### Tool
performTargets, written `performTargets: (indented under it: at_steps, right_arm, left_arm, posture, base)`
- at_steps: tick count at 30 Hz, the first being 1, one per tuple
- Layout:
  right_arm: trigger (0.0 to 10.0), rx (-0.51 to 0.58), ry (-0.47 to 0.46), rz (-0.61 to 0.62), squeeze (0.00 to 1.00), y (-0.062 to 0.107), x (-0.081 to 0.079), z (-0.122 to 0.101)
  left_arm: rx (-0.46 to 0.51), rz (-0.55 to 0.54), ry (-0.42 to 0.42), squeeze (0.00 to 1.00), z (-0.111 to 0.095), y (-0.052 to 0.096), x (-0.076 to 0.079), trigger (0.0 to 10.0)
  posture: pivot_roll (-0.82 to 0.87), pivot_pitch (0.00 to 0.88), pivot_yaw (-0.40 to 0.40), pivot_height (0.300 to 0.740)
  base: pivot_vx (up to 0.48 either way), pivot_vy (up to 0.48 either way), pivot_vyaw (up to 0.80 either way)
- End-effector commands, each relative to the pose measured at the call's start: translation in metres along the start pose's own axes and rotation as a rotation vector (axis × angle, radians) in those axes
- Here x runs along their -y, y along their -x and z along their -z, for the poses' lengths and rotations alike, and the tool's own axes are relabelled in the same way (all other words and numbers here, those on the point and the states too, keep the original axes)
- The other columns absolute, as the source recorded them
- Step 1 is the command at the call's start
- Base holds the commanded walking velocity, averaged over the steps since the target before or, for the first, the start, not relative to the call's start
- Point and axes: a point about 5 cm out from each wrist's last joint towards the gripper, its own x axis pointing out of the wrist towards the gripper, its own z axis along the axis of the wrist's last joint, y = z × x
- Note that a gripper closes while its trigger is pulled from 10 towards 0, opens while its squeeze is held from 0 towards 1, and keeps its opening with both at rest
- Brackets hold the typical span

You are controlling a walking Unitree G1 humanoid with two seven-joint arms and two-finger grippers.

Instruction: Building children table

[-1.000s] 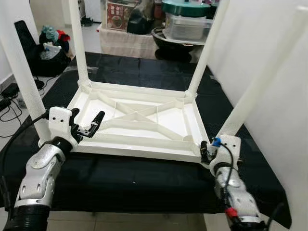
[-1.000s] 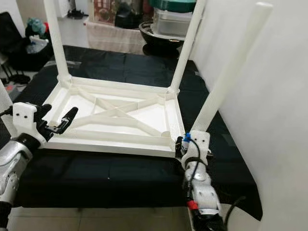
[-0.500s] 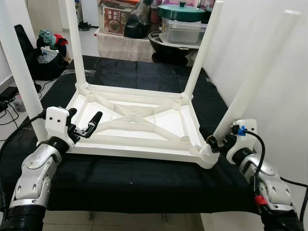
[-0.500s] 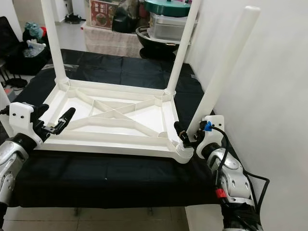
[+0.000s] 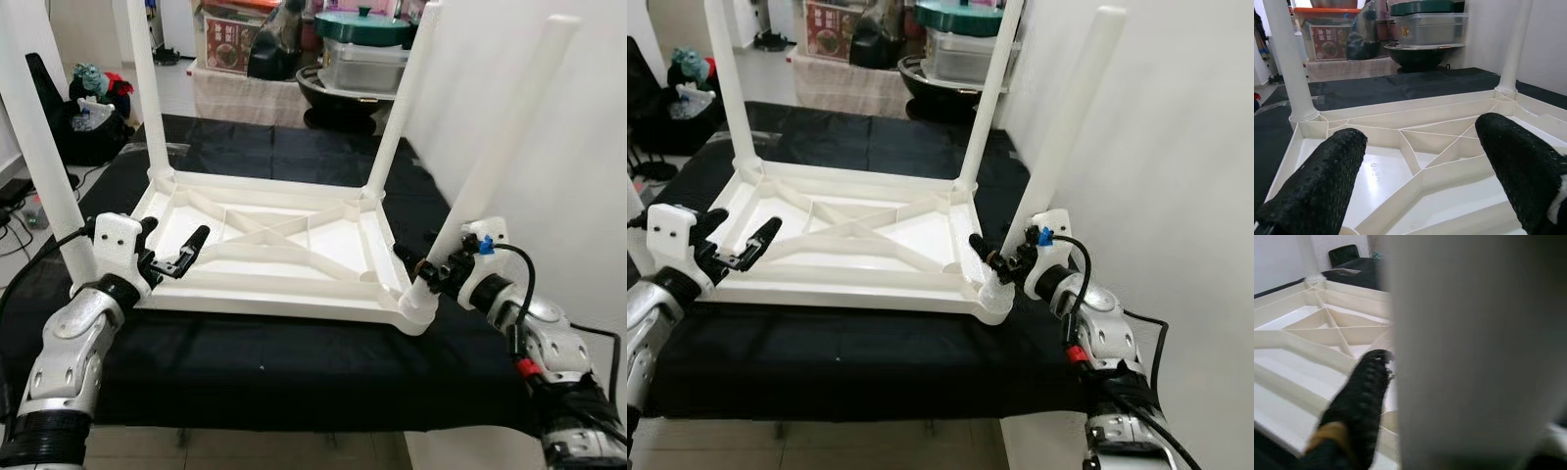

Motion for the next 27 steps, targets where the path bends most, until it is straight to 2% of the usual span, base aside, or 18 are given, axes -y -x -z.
performTargets:
  at_steps: [1, 6, 10, 11, 13, 14, 15, 16, 17, 19, 20, 21, 22, 23, 25, 26, 27]
  right_arm:
    - [0.0, 0.041, 0.013, 0.039, 0.00, -0.002, 0.004, -0.008]
    - [0.0, 0.045, -0.009, 0.128, 0.00, 0.006, 0.007, -0.001]
    - [0.0, 0.043, -0.011, 0.147, 0.00, 0.008, 0.007, 0.002]
    - [0.0, 0.039, -0.032, 0.226, 0.00, 0.011, 0.011, 0.006]
    - [0.0, 0.039, -0.032, 0.226, 0.00, 0.011, 0.011, 0.006]
    - [0.0, -0.015, -0.086, 0.459, 0.00, 0.016, 0.023, 0.014]
    - [0.0, -0.059, -0.180, 0.778, 0.00, 0.030, 0.027, 0.025]
    - [0.0, -0.059, -0.180, 0.778, 0.00, 0.030, 0.027, 0.025]
    - [0.0, -0.099, -0.261, 0.997, 0.00, 0.043, 0.023, 0.036]
    - [0.0, -0.099, -0.261, 0.997, 0.00, 0.043, 0.023, 0.036]
    - [0.0, -0.108, -0.325, 1.100, 0.00, 0.045, -0.001, 0.043]
    - [0.0, -0.108, -0.325, 1.100, 0.00, 0.045, -0.001, 0.043]
    - [0.0, -0.095, -0.373, 1.070, 0.00, 0.037, -0.029, 0.041]
    - [0.0, -0.077, -0.399, 1.018, 0.00, 0.030, -0.047, 0.038]
    - [0.0, -0.077, -0.399, 1.018, 0.00, 0.030, -0.047, 0.038]
    - [0.0, -0.040, -0.384, 0.917, 0.00, 0.020, -0.064, 0.028]
    - [0.0, -0.040, -0.384, 0.917, 0.00, 0.020, -0.064, 0.028]
  left_arm:
    - [-0.008, 0.022, -0.008, 0.83, 0.002, 0.000, 0.004, 10.0]
    - [-0.011, 0.028, -0.005, 0.83, 0.003, 0.000, 0.005, 10.0]
    - [-0.012, 0.029, -0.005, 0.83, 0.003, 0.000, 0.005, 10.0]
    - [-0.011, 0.033, -0.003, 0.83, 0.004, -0.001, 0.006, 10.0]
    - [-0.011, 0.033, -0.003, 0.83, 0.004, -0.001, 0.006, 10.0]
    - [-0.011, 0.035, 0.000, 0.83, 0.004, -0.002, 0.007, 10.0]
    - [-0.010, 0.034, 0.005, 0.83, 0.005, -0.002, 0.008, 10.0]
    - [-0.010, 0.034, 0.005, 0.83, 0.005, -0.002, 0.008, 10.0]
    - [-0.010, 0.033, 0.010, 0.84, 0.005, -0.002, 0.009, 10.0]
    - [-0.010, 0.033, 0.010, 0.84, 0.005, -0.002, 0.009, 10.0]
    - [-0.010, 0.035, 0.014, 0.83, 0.006, -0.002, 0.010, 10.0]
    - [-0.010, 0.035, 0.014, 0.83, 0.006, -0.002, 0.010, 10.0]
    - [-0.011, 0.037, 0.016, 0.83, 0.006, -0.001, 0.012, 10.0]
    - [-0.011, 0.039, 0.017, 0.83, 0.007, -0.002, 0.013, 10.0]
    - [-0.011, 0.039, 0.017, 0.83, 0.007, -0.002, 0.013, 10.0]
    - [-0.011, 0.040, 0.018, 0.83, 0.007, -0.002, 0.014, 10.0]
    - [-0.011, 0.040, 0.018, 0.83, 0.007, -0.002, 0.014, 10.0]
  posture:
    - [0.14, 0.000, -0.134, 0.740]
    - [0.13, 0.000, -0.124, 0.740]
    - [0.13, 0.000, -0.124, 0.740]
    - [0.12, 0.000, -0.119, 0.740]
    - [0.12, 0.000, -0.119, 0.740]
    - [0.12, 0.000, -0.119, 0.740]
    - [0.12, 0.000, -0.120, 0.740]
    - [0.12, 0.000, -0.120, 0.740]
    - [0.12, 0.000, -0.121, 0.740]
    - [0.12, 0.000, -0.121, 0.740]
    - [0.12, 0.000, -0.121, 0.740]
    - [0.12, 0.000, -0.121, 0.740]
    - [0.13, 0.000, -0.120, 0.740]
    - [0.13, 0.000, -0.120, 0.740]
    - [0.13, 0.000, -0.120, 0.740]
    - [0.13, 0.000, -0.116, 0.740]
    - [0.13, 0.000, -0.116, 0.740]
  base:
    - [0.000, 0.000, 0.00]
    - [0.000, 0.000, 0.00]
    - [0.000, 0.000, 0.00]
    - [0.000, 0.000, 0.00]
    - [0.000, 0.000, 0.00]
    - [0.000, 0.000, 0.00]
    - [0.000, 0.000, 0.00]
    - [0.000, 0.000, 0.00]
    - [0.000, 0.000, 0.00]
    - [0.000, 0.000, 0.00]
    - [0.000, 0.000, 0.00]
    - [0.000, 0.000, 0.00]
    - [0.000, 0.000, 0.00]
    - [0.000, 0.000, 0.00]
    - [0.000, 0.000, 0.00]
    - [0.000, 0.000, 0.00]
    - [0.000, 0.000, 0.00]
